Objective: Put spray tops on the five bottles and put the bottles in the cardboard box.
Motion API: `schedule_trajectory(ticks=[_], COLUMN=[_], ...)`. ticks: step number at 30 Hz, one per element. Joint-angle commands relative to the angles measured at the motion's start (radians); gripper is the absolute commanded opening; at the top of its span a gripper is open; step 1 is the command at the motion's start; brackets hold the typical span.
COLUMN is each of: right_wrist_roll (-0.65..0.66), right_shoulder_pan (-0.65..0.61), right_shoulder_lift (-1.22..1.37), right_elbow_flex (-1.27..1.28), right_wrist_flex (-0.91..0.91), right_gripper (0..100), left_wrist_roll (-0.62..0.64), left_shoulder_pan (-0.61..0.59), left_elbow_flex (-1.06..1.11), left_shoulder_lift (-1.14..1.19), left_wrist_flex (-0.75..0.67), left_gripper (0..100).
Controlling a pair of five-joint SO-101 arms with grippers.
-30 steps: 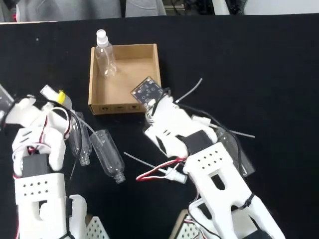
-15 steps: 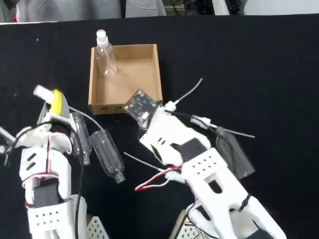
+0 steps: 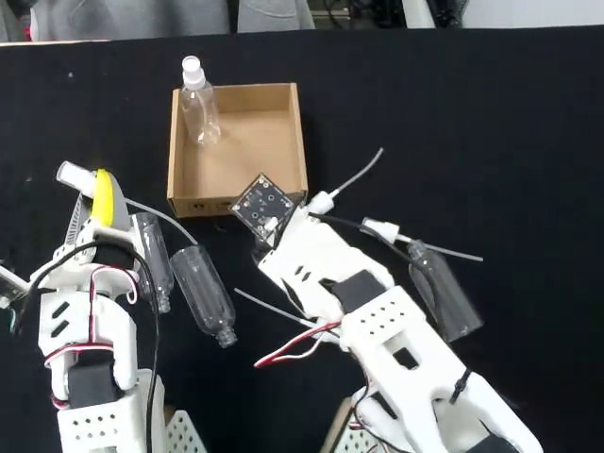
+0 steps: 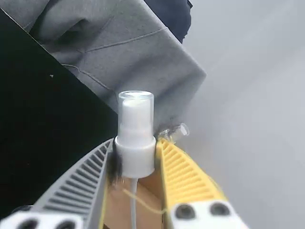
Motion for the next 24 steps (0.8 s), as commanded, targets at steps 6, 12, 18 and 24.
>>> schedule_trajectory(ticks=[6,12,18,24], right_wrist_roll=[-0.008,-0.005,-0.002,0.094], right_shoulder_pan=[-0.02,-0.023,-0.026,-0.083], right_shoulder_lift=[-0.105,-0.214,-0.214,-0.219], right_elbow_flex=[0.004,0.015,0.019,0.039], right_wrist_flex=[0.0,0.072,0.069,0.071], right_gripper=[1.8,1.8,1.8,1.8], left_wrist_roll=[0.089,0.14,0.213,0.255], left_shoulder_pan=[-0.071,-0.062,-0.062,-0.061], left_elbow_flex=[-0.01,-0.015,-0.021,-0.021], left_shoulder_lift=[-0.012,-0.012,-0.012,-0.012], left_wrist_flex=[-0.1,-0.123,-0.124,-0.124], left_gripper=[3,3,3,3])
